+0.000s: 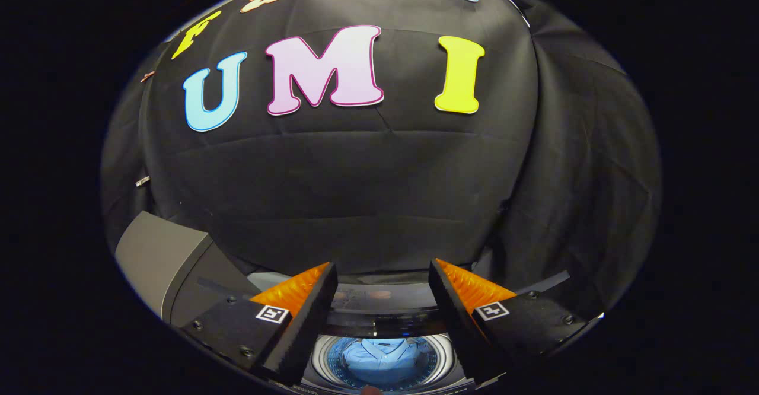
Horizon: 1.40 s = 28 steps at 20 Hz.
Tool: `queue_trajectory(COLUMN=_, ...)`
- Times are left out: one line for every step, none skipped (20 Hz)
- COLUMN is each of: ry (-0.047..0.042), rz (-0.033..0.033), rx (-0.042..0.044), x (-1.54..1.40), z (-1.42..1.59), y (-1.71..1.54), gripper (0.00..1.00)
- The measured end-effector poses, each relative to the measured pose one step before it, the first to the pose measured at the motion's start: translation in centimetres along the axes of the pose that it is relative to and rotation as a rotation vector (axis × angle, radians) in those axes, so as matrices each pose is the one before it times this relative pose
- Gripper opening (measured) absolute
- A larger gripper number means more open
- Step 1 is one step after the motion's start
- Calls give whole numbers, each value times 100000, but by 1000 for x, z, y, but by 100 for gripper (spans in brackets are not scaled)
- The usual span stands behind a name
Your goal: Put the clothes into the washing machine and then close the washing machine lid.
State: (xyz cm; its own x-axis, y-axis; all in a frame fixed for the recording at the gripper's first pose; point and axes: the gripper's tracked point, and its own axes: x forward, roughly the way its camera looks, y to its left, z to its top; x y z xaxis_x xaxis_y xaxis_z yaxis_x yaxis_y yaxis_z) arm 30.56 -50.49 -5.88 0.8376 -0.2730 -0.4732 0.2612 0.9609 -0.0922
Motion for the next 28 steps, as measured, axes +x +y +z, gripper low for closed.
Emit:
queue_trajectory(ry=-411, rz=206, rx=173, x=74, z=26, y=-25, gripper=98)
queue_trajectory(ry=-392, rz=137, rx=113, x=21, z=-2, y=43, gripper=98)
queue_trajectory(ry=-94, rz=128, rx=41, x=4, z=-65, y=10, gripper=98)
queue_trajectory(ry=-82, rz=230, rx=3, x=-25, z=-4, y=30, gripper=98)
queue_trajectory(ry=-158, rz=374, rx=1, x=-56, z=-45, y=16, gripper=98)
queue_trajectory(ry=-434, rz=453, rx=245, x=13, z=15, y=13, gripper=98)
queue_trajectory(ry=-349, rz=432, rx=555, x=26, z=19, y=116, gripper=98)
queue_trajectory(ry=44, rz=310, rx=80, x=68, z=-140, y=111, gripper=98)
queue_trajectory(ry=565, rz=263, rx=-101, x=-86, z=-203, y=138, gripper=98)
queue_trajectory(ry=1072, rz=205, rx=-18, x=-83, z=-265, y=-37, gripper=98)
queue_trajectory(ry=998, rz=10, rx=84, x=-368, z=-240, y=-44, gripper=98)
queue_trajectory(ry=2334, rz=178, rx=506, x=-117, z=-692, y=43, gripper=98)
queue_trajectory(ry=3634, rz=-1836, rx=350, x=-553, z=-680, y=-129, gripper=97)
queue_trajectory(ry=3116, rz=-98, rx=-1197, x=-780, z=-619, y=-106, gripper=98)
queue_trajectory(ry=3166, rz=1578, rx=281, x=-313, z=-616, y=218, gripper=99)
queue_trajectory(ry=2972, rz=81, rx=-761, x=-449, z=-606, y=53, gripper=99)
queue_trajectory(ry=3272, rz=-1189, rx=-1544, x=-123, z=-637, y=-471, gripper=99)
queue_trajectory(ry=2839, rz=495, rx=-924, x=-557, z=-273, y=-75, gripper=100)
queue_trajectory(ry=2017, rz=315, rx=-610, x=-355, z=-541, y=-29, gripper=100)
queue_trajectory(ry=1598, rz=-314, rx=-463, x=-201, z=-283, y=-161, gripper=100)
queue_trajectory(ry=1083, rz=78, rx=18, x=-45, z=-384, y=5, gripper=100)
queue_trajectory(ry=829, rz=235, rx=257, x=-97, z=-83, y=86, gripper=100)
queue_trajectory(ry=542, rz=-449, rx=-153, x=33, z=-366, y=32, gripper=100)
queue_trajectory(ry=426, rz=-139, rx=-1, x=2, z=-34, y=-44, gripper=100)
queue_trajectory(ry=23, rz=-66, rx=-104, x=-110, z=-178, y=20, gripper=100)
queue_trajectory(ry=-55, rz=-59, rx=-58, x=-54, z=60, y=-34, gripper=100)
queue_trajectory(ry=-73, rz=-89, rx=266, x=108, z=-47, y=-44, gripper=100)
queue_trajectory(ry=-520, rz=-89, rx=498, x=-18, z=105, y=34, gripper=100)
